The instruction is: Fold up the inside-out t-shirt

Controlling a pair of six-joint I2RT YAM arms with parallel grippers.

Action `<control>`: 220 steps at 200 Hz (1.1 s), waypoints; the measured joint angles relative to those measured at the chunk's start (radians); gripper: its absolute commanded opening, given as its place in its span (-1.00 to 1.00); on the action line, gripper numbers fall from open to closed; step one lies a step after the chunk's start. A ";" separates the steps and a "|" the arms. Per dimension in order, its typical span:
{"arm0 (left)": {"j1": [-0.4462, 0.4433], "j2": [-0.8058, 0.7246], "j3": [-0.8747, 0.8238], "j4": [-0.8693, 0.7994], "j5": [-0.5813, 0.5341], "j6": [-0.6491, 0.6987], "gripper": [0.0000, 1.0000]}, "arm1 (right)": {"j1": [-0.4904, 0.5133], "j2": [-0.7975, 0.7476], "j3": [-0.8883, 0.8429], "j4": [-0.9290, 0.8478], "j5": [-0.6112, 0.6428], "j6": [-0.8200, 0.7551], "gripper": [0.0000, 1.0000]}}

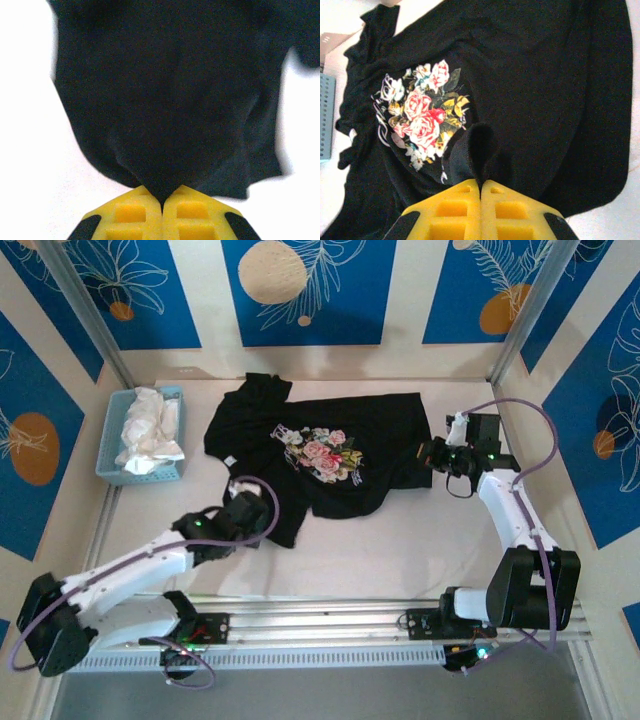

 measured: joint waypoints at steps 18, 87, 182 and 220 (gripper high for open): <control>0.016 -0.058 0.167 0.008 -0.103 0.106 -1.00 | -0.013 -0.003 0.080 -0.030 -0.006 0.006 -1.00; 0.019 -0.213 0.761 0.072 -0.232 0.486 -1.00 | -0.069 -0.271 0.464 -0.180 0.018 -0.014 -1.00; 0.412 0.212 1.060 0.166 -0.188 0.674 -1.00 | -0.072 -0.250 0.674 -0.246 0.052 -0.048 -1.00; 0.540 0.522 1.285 0.042 -0.056 0.628 -1.00 | -0.073 0.035 0.729 -0.214 0.060 -0.066 -1.00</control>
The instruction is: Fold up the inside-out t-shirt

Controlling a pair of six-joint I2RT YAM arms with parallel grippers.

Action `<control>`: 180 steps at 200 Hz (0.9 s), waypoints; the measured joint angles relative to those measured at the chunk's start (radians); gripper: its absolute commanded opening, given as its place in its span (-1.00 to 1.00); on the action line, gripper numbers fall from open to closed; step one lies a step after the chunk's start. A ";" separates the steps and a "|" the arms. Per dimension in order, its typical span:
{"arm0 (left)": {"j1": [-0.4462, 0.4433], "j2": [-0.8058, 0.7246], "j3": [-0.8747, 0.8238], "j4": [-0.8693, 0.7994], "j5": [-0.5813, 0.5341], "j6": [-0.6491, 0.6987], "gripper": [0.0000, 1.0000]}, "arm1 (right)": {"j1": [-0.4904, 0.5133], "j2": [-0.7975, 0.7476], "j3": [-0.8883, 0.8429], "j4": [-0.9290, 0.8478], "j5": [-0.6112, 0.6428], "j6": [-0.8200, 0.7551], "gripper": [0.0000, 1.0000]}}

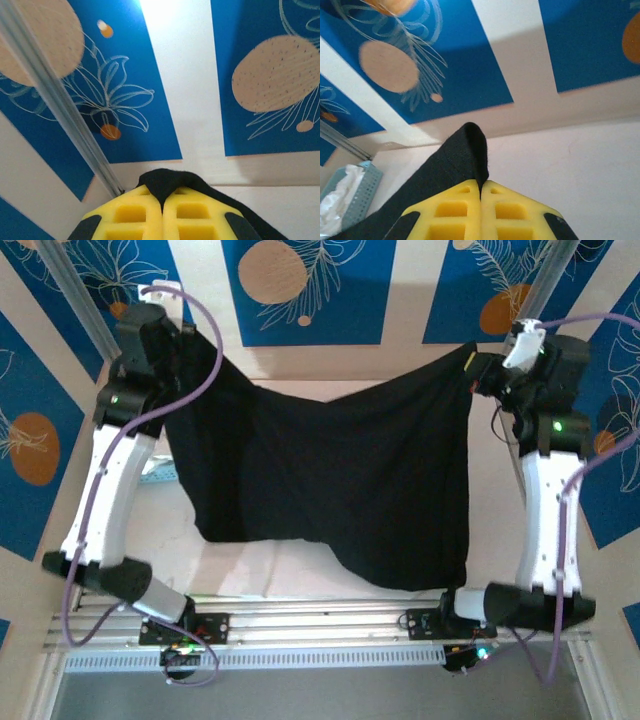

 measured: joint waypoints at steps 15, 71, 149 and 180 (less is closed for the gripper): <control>0.031 0.057 0.075 -0.040 0.036 -0.010 -1.00 | -0.001 0.074 0.026 -0.003 0.002 -0.006 -1.00; 0.043 -0.078 0.155 -0.086 0.147 -0.014 -1.00 | -0.006 0.035 0.118 -0.023 -0.006 -0.029 -1.00; 0.043 -0.527 0.116 -0.031 0.348 -0.099 -1.00 | -0.008 -0.312 0.204 -0.093 -0.007 -0.043 -1.00; 0.043 -0.562 0.150 0.019 0.364 -0.103 -1.00 | -0.008 -0.387 0.295 -0.119 0.012 -0.058 -1.00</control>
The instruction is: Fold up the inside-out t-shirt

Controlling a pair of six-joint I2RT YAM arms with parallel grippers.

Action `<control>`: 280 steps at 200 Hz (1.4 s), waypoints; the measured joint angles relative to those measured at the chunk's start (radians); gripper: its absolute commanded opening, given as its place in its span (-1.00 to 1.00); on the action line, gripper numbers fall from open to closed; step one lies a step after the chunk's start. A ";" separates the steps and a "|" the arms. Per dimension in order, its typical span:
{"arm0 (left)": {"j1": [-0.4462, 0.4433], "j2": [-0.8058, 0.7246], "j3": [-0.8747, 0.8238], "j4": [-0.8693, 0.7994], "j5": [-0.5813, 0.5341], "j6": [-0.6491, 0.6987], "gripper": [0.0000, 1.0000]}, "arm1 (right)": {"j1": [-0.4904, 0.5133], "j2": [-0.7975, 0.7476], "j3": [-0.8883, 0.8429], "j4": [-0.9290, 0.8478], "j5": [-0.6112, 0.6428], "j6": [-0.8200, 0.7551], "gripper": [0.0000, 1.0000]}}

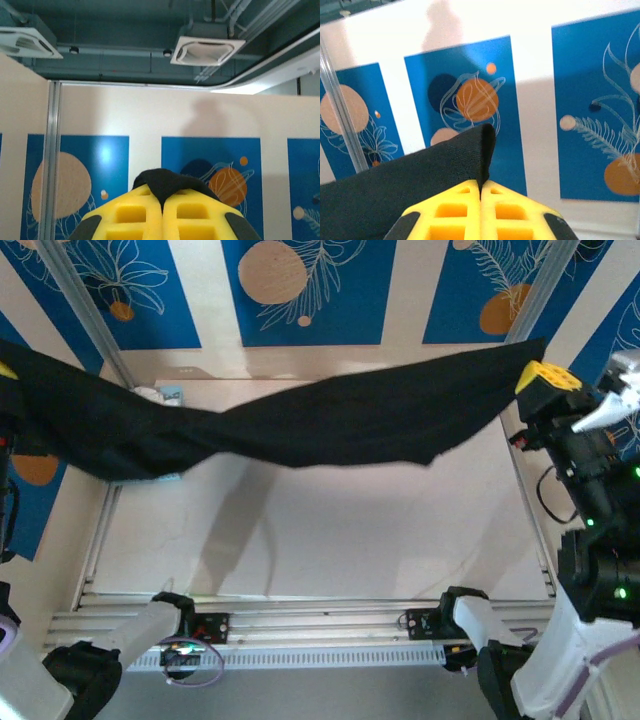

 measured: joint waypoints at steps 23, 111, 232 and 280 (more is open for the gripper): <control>0.000 0.064 0.070 0.000 -0.024 0.021 -1.00 | 0.000 0.003 0.049 -0.011 0.021 -0.020 -1.00; 0.027 0.719 0.149 0.088 -0.098 0.121 -1.00 | 0.012 0.324 -0.203 0.132 0.136 -0.097 -1.00; 0.092 1.571 0.333 0.087 0.019 -0.027 0.54 | 0.128 1.336 0.142 0.153 0.342 -0.093 -0.18; 0.085 0.982 -0.497 0.301 0.160 -0.335 0.64 | 0.194 0.941 -0.308 0.156 0.309 -0.043 0.05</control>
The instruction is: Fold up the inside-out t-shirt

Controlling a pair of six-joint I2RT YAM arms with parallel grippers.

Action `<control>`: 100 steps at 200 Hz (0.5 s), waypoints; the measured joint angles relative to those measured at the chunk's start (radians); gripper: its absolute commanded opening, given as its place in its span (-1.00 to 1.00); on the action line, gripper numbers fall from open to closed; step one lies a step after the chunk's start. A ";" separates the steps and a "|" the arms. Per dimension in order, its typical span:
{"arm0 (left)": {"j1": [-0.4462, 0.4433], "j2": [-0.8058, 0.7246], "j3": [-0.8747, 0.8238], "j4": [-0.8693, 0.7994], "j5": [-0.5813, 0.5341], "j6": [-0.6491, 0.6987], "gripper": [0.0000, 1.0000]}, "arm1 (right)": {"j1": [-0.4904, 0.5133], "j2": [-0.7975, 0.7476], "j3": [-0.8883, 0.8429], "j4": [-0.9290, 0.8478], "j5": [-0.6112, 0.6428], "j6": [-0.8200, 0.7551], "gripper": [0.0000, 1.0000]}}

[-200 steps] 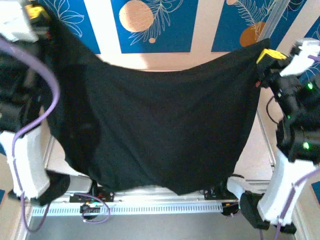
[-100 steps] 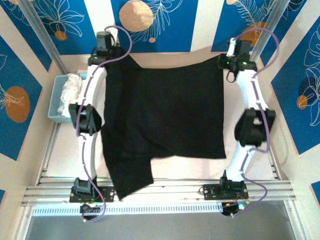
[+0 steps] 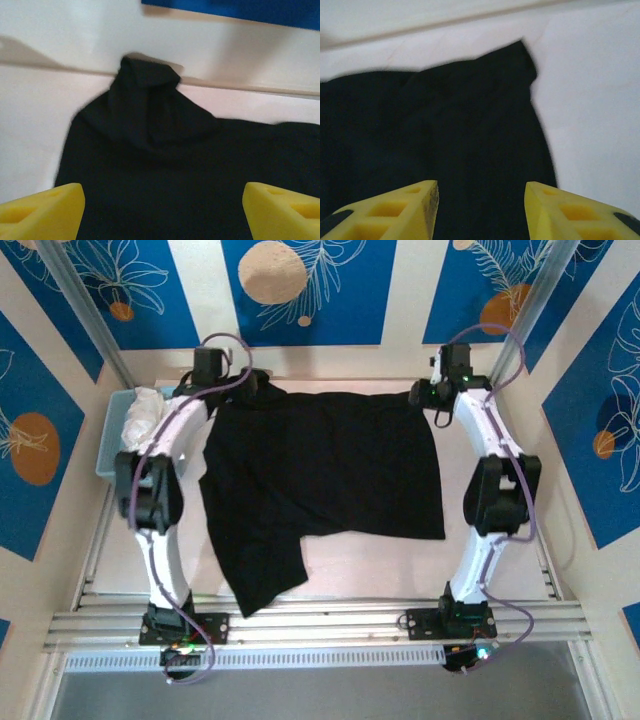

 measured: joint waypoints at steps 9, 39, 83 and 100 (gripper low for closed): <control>-0.006 -0.109 -0.148 0.078 0.030 -0.060 0.64 | 0.018 -0.082 -0.097 0.001 -0.024 0.018 0.07; -0.043 -0.373 -0.566 0.287 0.093 -0.230 0.66 | 0.077 -0.265 -0.372 -0.010 -0.067 0.094 0.11; -0.136 -0.568 -0.945 0.305 0.149 -0.294 0.67 | 0.031 -0.483 -0.697 -0.069 -0.067 0.187 0.12; -0.163 -0.648 -1.011 0.281 0.159 -0.294 0.68 | -0.014 -0.573 -0.778 -0.081 -0.066 0.220 0.08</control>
